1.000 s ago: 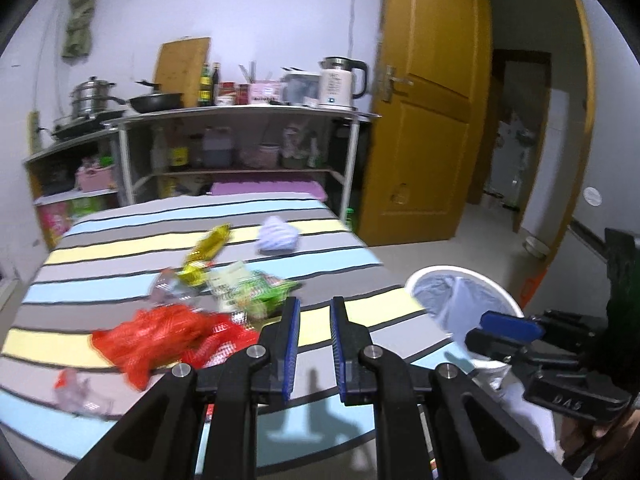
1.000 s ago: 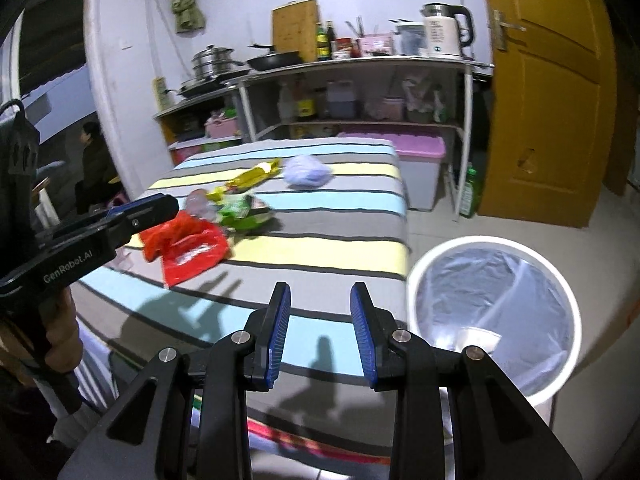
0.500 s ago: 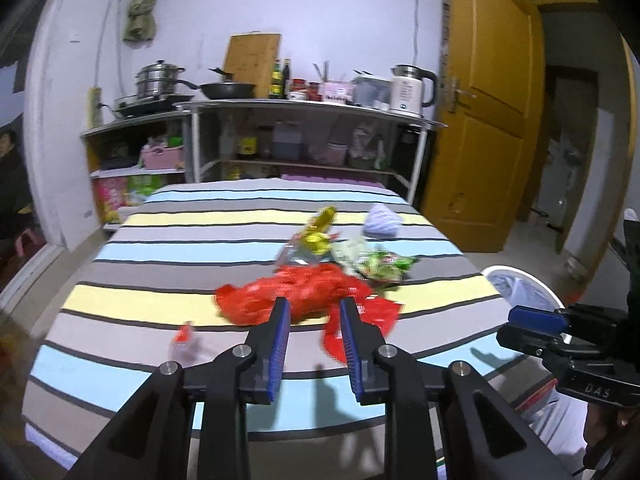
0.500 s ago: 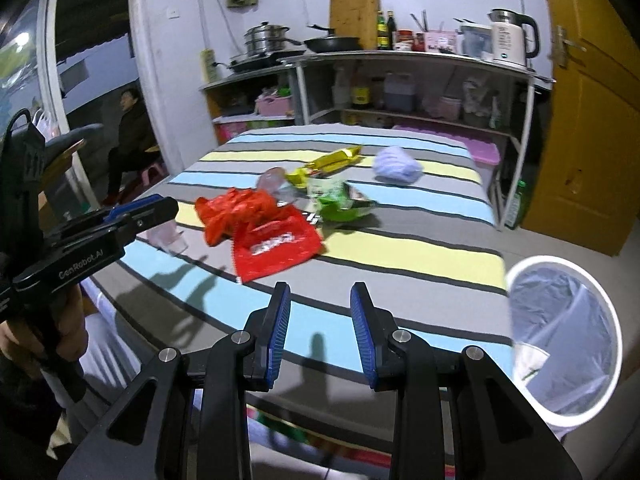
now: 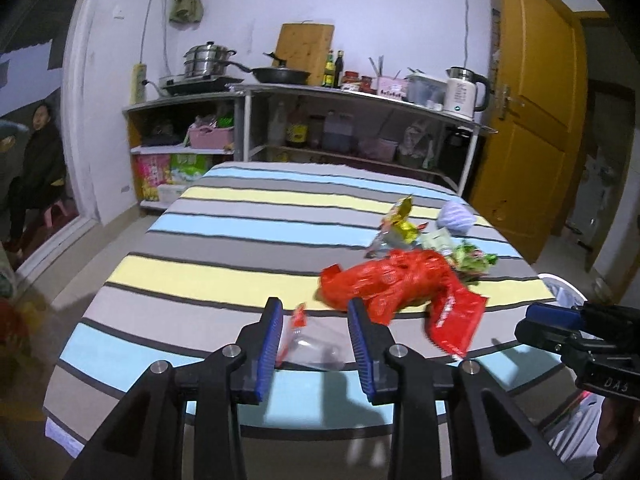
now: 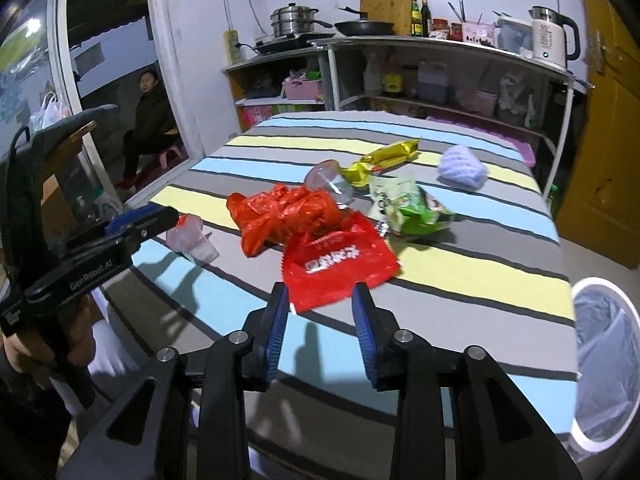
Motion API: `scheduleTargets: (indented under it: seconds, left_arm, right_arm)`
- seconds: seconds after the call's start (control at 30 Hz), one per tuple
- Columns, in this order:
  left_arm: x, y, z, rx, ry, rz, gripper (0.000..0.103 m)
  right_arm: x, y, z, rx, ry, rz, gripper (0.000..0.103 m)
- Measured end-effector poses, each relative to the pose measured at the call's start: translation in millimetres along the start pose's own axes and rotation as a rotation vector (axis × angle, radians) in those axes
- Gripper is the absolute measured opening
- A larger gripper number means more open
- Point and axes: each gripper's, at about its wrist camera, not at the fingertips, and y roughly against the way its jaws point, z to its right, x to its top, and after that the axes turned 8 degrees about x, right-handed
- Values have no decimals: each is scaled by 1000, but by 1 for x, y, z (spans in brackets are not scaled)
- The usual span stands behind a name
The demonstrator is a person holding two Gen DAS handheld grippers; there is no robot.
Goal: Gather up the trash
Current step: 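Move both tools back to the table toward the red printed packet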
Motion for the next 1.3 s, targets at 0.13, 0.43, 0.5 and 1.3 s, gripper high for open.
scheduleTargets:
  seconds: [0.13, 0.43, 0.5, 1.3]
  left_arm:
    - [-3, -13, -7, 3, 13, -25, 33]
    - [-8, -35, -10, -54, 31, -64, 33]
    - [-9, -37, -9, -69, 32, -66, 33]
    - [-5, -11, 9, -116, 29, -42, 9]
  right_arm:
    - [7, -18, -3, 10, -4, -21, 44]
    - [19, -58, -1, -9, -61, -67, 44]
    - [22, -67, -3, -23, -65, -72, 44]
    - [10, -38, 10, -90, -123, -45, 5]
